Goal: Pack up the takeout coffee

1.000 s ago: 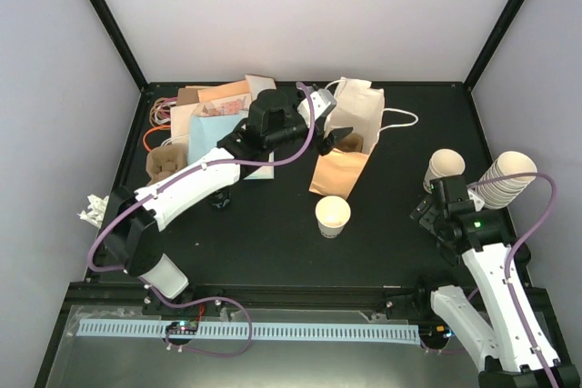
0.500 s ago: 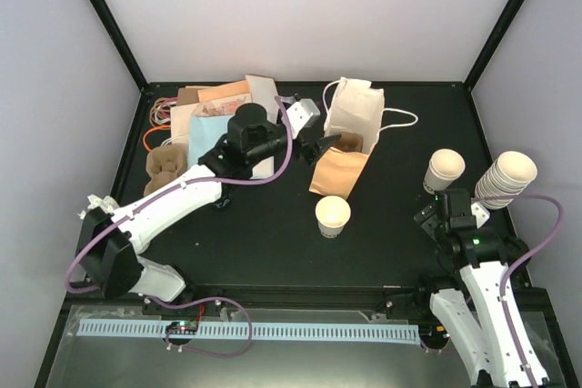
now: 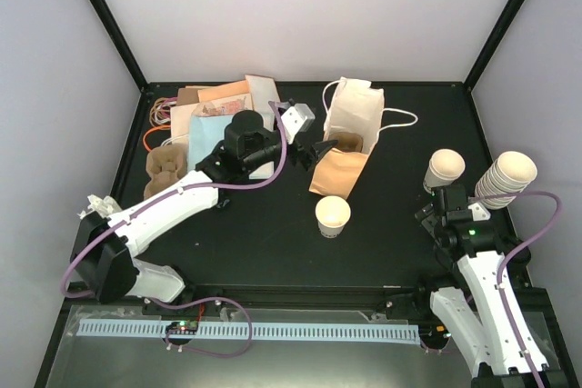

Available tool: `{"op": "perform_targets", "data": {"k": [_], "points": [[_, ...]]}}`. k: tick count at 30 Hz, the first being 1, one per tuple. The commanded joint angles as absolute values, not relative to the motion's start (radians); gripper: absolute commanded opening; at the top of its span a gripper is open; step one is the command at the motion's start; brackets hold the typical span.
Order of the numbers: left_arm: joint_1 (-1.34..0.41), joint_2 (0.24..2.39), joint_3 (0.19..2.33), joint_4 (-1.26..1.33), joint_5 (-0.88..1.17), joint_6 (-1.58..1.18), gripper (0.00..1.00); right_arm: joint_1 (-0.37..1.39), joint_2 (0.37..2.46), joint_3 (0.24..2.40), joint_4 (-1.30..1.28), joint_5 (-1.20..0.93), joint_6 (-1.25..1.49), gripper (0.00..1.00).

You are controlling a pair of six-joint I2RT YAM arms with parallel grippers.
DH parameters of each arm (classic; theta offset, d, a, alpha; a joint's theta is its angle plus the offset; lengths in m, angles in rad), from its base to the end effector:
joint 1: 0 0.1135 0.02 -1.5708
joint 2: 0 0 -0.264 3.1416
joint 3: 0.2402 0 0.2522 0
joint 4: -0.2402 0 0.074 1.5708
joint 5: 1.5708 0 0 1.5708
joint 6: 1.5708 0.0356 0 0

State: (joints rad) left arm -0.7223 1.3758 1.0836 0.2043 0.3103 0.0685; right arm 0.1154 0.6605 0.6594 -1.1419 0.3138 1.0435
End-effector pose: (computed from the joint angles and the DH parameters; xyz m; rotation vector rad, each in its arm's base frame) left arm 0.2390 -0.2251 0.3499 0.8756 1.4684 -0.7483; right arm 0.1019 0.0007 0.2371 1.2511 2.2989 -0.0351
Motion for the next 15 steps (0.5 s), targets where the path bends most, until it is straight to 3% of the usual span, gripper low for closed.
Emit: {"op": "perform_targets", "data": {"k": [1, 9, 15], "points": [[-0.726, 1.351, 1.085, 0.256, 0.317, 0.043, 0.99, 0.105, 0.636, 0.685, -1.129, 0.356, 1.066, 1.00], [-0.725, 1.414, 1.197, 0.250, 0.292, 0.154, 0.99, 0.102, 0.613, 0.672, -1.096, 0.286, 1.038, 1.00], [-0.685, 1.534, 1.417, 0.147, 0.364, 0.219, 0.99, 0.103, 0.614, 0.698, -1.105, 0.282, 1.008, 1.00]]}}
